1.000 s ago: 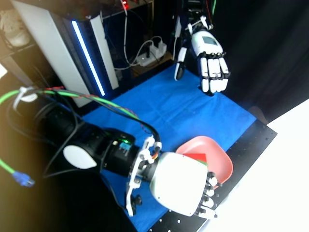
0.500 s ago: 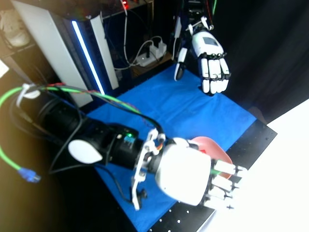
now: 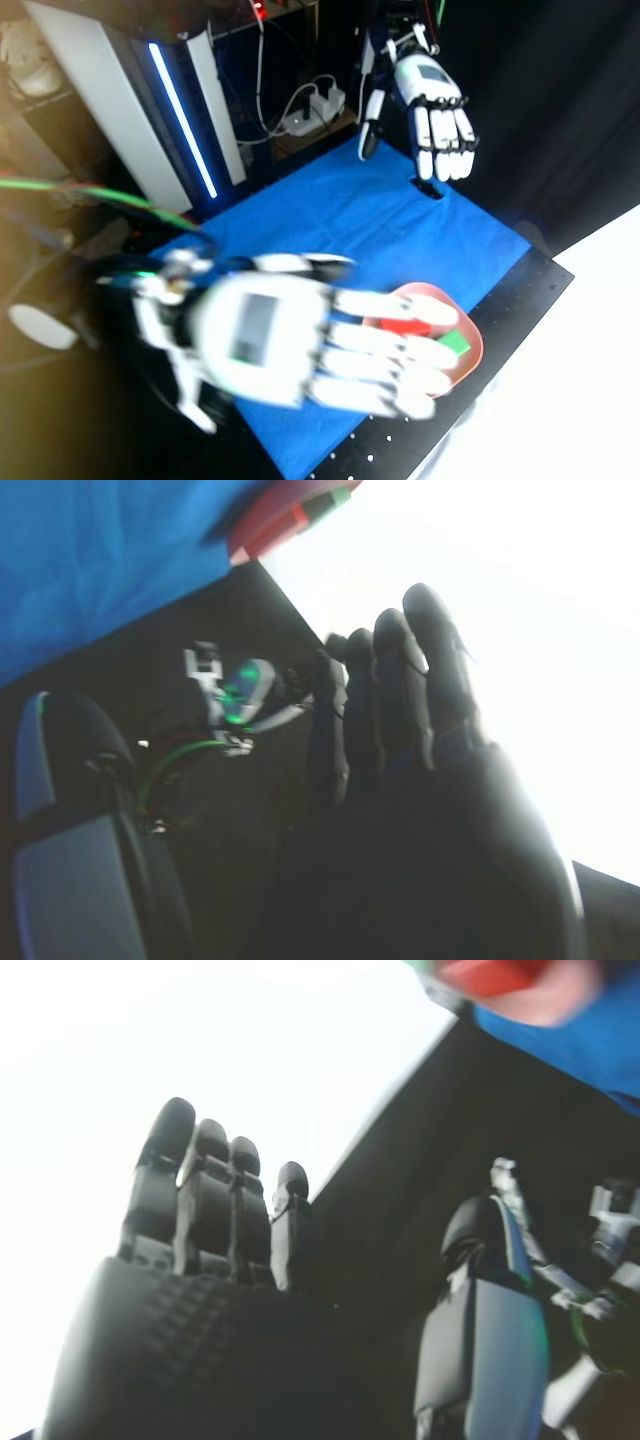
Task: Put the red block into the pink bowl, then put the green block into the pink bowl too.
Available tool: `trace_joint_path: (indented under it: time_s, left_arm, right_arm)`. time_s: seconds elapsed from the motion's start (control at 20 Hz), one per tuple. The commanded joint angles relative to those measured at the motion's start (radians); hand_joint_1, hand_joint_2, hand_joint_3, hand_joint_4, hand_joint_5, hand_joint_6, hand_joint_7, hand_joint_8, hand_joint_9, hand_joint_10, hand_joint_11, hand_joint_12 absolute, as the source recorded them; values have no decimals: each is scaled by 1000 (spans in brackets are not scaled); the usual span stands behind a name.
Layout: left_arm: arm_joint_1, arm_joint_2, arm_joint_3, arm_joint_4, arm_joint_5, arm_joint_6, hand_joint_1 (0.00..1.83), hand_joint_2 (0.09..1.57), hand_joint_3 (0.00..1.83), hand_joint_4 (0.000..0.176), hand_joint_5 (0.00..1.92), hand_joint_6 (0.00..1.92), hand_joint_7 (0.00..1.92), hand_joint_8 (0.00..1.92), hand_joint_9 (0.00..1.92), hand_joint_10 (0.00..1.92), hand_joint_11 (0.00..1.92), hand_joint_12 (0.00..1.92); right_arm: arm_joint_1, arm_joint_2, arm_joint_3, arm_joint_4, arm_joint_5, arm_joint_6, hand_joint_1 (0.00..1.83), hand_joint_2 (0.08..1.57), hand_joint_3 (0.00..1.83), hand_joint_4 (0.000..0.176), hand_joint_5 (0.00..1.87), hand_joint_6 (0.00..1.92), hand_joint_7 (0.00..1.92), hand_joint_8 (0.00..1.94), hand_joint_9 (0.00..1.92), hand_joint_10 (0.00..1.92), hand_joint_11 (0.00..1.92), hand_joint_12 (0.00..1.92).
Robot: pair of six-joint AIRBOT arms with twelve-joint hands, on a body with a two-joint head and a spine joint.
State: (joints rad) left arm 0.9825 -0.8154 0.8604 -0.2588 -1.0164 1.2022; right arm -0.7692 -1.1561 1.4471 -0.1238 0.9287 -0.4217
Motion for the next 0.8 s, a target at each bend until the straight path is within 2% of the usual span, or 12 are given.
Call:
trace_joint_path:
  time_s: [0.0,0.05,0.1,0.15,0.2,0.3,0.35,0.4,0.45,0.5,0.6,0.75]
  left_arm:
    - [2,13,-4,7,-165,-3,821,875,4,76,188,0,183,1,172,1,0,590]
    - [14,24,-17,8,-189,-3,791,887,8,93,173,0,165,0,143,0,0,576]
    - [27,32,-28,8,-215,-3,764,878,3,89,184,3,183,4,154,5,0,685]
    - [43,38,-40,8,-240,-3,747,874,1,87,194,4,200,5,175,9,0,768]
    - [54,42,-47,7,-256,-3,737,862,0,103,198,2,204,2,182,8,0,819]
    - [83,48,-66,4,-285,-4,725,845,0,107,187,1,206,1,184,5,0,796]
    - [93,48,-71,0,-296,-4,831,826,0,79,213,5,206,0,159,1,0,667]
    - [107,48,-75,-6,-306,-6,867,835,0,70,199,2,164,2,111,2,0,552]
    - [124,48,-77,-12,-316,-19,884,842,0,66,190,1,154,1,113,5,0,547]
    - [130,48,-77,-16,-319,-27,898,847,2,77,169,0,145,0,115,6,0,548]
    - [143,49,-77,-30,-318,-33,881,859,4,94,142,1,113,2,77,4,0,390]
    - [147,46,-70,-37,-313,-45,858,874,5,68,156,4,144,6,95,6,0,398]
  right_arm:
    - [-11,21,-18,59,227,3,705,884,1,103,319,0,303,1,277,10,0,727]
    - [-55,44,-54,77,275,3,738,900,1,61,298,2,291,2,271,3,33,601]
    - [-105,66,-89,97,321,3,781,911,0,59,311,0,292,0,246,0,6,613]
    - [-169,86,-126,125,370,3,769,897,0,74,323,2,310,4,245,1,0,654]
    - [-207,97,-150,145,401,3,683,904,0,62,321,1,288,1,211,0,0,610]
    - [-342,125,-217,214,485,3,670,888,0,58,267,2,231,3,151,6,0,472]
    - [-395,134,-239,249,514,3,694,843,0,60,265,0,261,1,211,3,0,647]
    - [-440,139,-261,283,540,3,705,831,0,106,236,4,208,9,144,10,0,450]
    - [-489,145,-283,319,568,3,751,832,1,104,227,2,185,3,118,4,0,367]
    - [-514,146,-292,339,580,3,708,859,6,93,202,1,167,3,83,2,0,268]
    - [-548,152,-307,368,591,3,685,863,1,113,200,0,143,0,59,0,0,176]
    - [-548,153,-304,375,591,3,762,877,6,93,223,7,153,5,69,4,0,162]
